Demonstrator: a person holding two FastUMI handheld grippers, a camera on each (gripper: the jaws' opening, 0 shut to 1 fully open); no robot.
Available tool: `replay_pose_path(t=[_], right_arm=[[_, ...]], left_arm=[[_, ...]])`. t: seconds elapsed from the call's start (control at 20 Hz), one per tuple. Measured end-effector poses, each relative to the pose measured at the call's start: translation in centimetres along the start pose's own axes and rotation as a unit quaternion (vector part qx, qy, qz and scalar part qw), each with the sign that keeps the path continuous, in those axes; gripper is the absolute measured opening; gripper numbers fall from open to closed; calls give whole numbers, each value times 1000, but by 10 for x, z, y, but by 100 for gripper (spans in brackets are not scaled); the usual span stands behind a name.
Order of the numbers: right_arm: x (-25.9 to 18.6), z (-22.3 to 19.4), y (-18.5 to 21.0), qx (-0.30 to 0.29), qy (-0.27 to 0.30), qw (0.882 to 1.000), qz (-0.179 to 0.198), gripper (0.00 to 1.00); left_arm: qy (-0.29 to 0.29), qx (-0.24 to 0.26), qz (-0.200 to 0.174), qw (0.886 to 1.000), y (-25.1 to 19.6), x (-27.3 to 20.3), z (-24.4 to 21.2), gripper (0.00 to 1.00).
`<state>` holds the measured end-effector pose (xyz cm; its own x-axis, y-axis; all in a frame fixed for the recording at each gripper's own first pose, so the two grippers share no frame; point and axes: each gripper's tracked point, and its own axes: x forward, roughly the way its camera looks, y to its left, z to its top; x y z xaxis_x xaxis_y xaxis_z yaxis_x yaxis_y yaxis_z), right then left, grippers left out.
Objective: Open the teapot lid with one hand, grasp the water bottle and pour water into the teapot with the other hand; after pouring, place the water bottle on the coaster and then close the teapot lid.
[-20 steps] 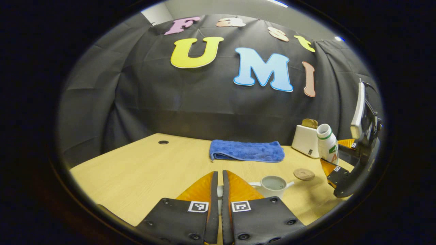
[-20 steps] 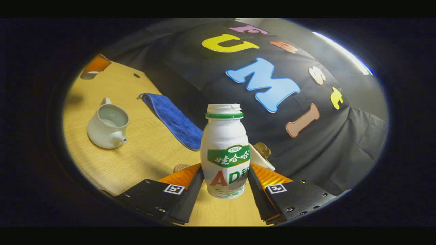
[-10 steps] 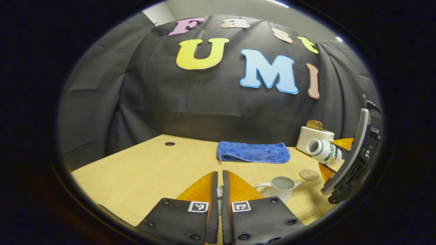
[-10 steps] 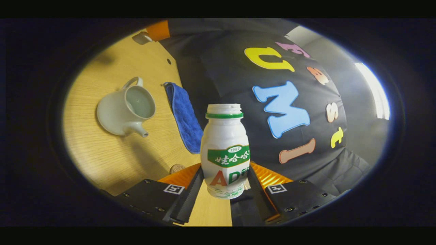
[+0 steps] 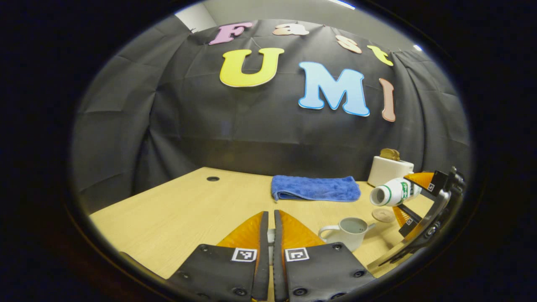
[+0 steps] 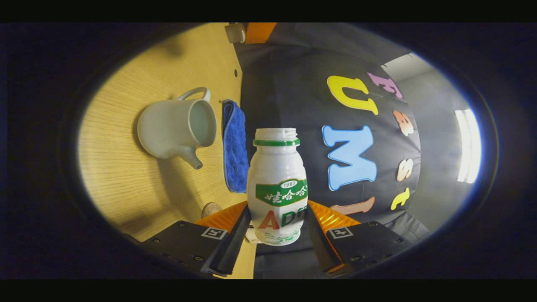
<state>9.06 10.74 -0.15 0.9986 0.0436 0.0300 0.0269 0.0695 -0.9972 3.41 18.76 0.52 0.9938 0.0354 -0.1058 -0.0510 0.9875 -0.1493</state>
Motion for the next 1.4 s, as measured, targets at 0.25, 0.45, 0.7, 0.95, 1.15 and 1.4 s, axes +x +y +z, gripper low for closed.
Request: replay_pose_path(t=[0.25, 0.45, 0.7, 0.95, 1.15, 1.4], right_arm=[[-3, 4, -1, -44, -10, 999, -18, 73], [-1, 1, -2, -61, -12, 998, -25, 73], [-6, 3, -1, -86, -21, 995, -36, 73], [-9, 7, -4, -101, -27, 994, -44, 73], [-8, 7, -4, -104, -29, 993, -46, 73], [-6, 6, -7, -113, -30, 992, -51, 73]], left_arm=[[3, -3, 0, 1000, 1, 2, -2, 11], [2, -3, 2, 1000, 3, 1, -2, 11], [2, -1, 2, 1000, 3, 1, -2, 14], [2, 1, 3, 1000, 3, 0, 0, 14], [2, 0, 2, 1000, 2, 0, -1, 14], [3, 1, 1, 1000, 1, 1, -1, 10]])
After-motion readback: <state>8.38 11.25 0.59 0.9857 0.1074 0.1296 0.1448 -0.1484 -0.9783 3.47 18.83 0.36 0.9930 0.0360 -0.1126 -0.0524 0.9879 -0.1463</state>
